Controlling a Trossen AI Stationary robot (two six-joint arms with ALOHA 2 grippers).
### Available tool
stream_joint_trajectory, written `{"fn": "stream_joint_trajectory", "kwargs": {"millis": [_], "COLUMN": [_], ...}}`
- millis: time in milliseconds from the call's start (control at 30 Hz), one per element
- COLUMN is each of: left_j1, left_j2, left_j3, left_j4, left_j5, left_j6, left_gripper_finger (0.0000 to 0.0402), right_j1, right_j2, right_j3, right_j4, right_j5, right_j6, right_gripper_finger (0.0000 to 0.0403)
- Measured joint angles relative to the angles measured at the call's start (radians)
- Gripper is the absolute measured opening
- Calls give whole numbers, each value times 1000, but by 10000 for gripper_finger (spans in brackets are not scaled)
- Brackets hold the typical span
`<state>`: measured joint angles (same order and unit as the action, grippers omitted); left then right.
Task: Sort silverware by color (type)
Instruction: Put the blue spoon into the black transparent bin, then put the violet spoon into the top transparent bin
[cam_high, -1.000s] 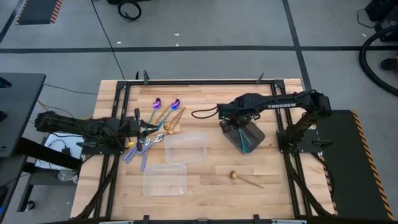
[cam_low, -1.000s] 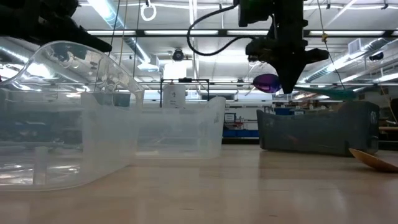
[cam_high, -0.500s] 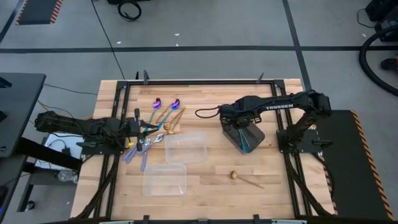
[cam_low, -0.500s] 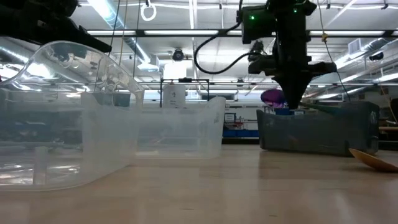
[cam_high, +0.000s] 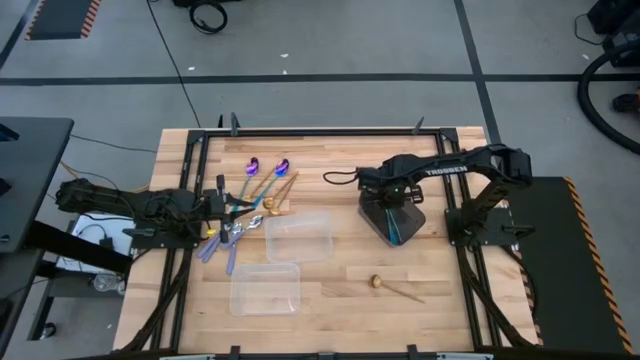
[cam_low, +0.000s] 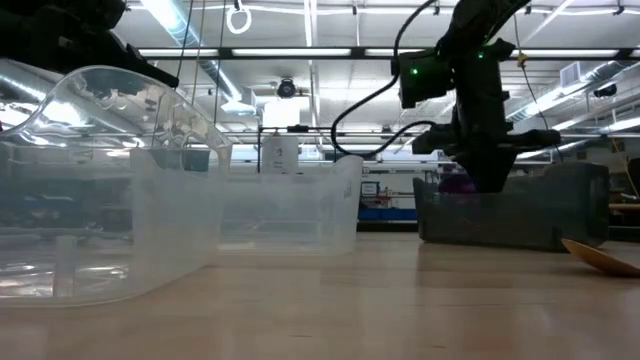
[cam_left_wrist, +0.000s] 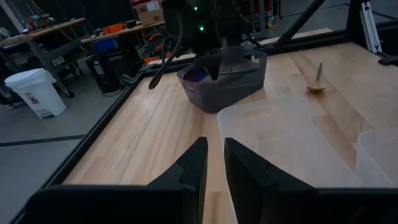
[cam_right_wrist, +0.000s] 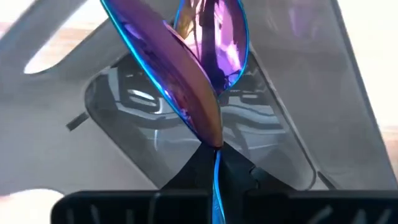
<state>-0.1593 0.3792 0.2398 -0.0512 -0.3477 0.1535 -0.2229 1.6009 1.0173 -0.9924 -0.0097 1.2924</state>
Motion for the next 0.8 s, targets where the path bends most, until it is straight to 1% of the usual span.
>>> {"fn": "stream_joint_trajectory", "kwargs": {"millis": [200, 300, 433, 533, 633, 733, 800], "left_j1": [0, 0, 0, 0, 0, 0, 0], "left_j2": [0, 0, 0, 0, 0, 0, 0], "left_j3": [0, 0, 0, 0, 0, 0, 0], "left_j4": [0, 0, 0, -4, -7, -8, -12], "left_j5": [0, 0, 0, 0, 0, 0, 0], "left_j6": [15, 16, 16, 16, 17, 17, 18], "left_gripper_finger": [62, 62, 62, 62, 62, 62, 62], "right_j1": [-10, -10, -15, -18, -20, -20, -12], "right_j2": [0, 0, 0, -4, -27, -53, -74], "right_j3": [-28, -38, -41, -22, 20, 68, 98], "right_j4": [25, 59, 70, 42, -18, -93, -105], "right_j5": [5, 3, -31, -47, -49, -34, -8], "right_j6": [7, -8, -30, -46, -62, -68, -83], "right_gripper_finger": [45, 70, 109, 133, 150, 157, 157]}}
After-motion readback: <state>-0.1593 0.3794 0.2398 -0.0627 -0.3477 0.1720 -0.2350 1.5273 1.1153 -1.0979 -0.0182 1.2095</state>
